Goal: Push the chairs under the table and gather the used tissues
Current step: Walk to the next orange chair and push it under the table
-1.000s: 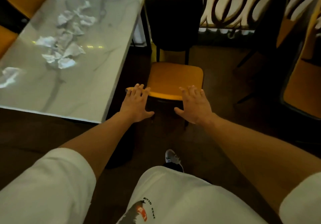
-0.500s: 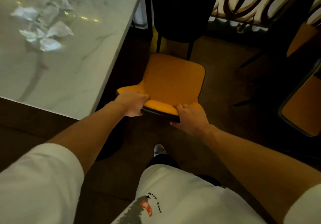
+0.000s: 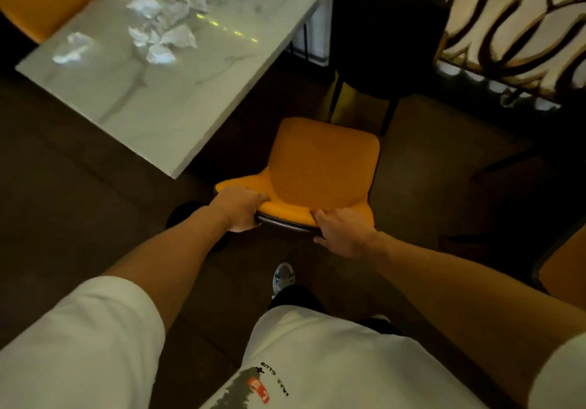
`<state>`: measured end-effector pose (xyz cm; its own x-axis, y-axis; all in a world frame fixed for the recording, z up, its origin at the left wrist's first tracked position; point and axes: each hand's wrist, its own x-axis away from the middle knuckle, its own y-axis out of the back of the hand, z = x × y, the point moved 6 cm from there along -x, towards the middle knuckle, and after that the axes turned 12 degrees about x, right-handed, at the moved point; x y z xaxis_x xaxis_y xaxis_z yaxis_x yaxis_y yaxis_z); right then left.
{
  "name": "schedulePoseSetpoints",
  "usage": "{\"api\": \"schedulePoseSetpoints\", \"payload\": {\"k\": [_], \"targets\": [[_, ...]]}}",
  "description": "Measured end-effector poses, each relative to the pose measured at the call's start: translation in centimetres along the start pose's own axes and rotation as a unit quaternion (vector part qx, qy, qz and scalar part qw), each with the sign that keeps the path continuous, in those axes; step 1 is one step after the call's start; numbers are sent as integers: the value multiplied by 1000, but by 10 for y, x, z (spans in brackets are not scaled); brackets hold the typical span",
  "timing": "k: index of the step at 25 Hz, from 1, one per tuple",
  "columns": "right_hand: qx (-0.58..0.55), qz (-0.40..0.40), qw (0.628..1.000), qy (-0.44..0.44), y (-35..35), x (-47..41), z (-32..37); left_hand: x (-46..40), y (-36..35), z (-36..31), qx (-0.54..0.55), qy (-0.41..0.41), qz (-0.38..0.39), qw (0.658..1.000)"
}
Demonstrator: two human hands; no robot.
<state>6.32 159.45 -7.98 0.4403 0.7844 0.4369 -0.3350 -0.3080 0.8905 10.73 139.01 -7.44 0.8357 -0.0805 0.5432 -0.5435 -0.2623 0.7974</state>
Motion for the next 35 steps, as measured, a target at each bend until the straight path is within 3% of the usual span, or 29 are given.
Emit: {"api": "schedulePoseSetpoints", "payload": {"k": [6,9,20,26,35], "targets": [[120,-2,985,124,-11,42,-27,34,-53,-57,69,85,-42,993],[133,-6,977,169,-8,40,-37,32,-54,-64,97,87,-37,991],[170,-38,965,196,51,0,-121,-33,12,-80,156,100,-69,980],[246,4,940,236,32,5,-174,-60,-19,-133,188,131,-65,971],[232,1,921,314,28,6,-220,-75,-23,-186,244,220,-82,941]]}}
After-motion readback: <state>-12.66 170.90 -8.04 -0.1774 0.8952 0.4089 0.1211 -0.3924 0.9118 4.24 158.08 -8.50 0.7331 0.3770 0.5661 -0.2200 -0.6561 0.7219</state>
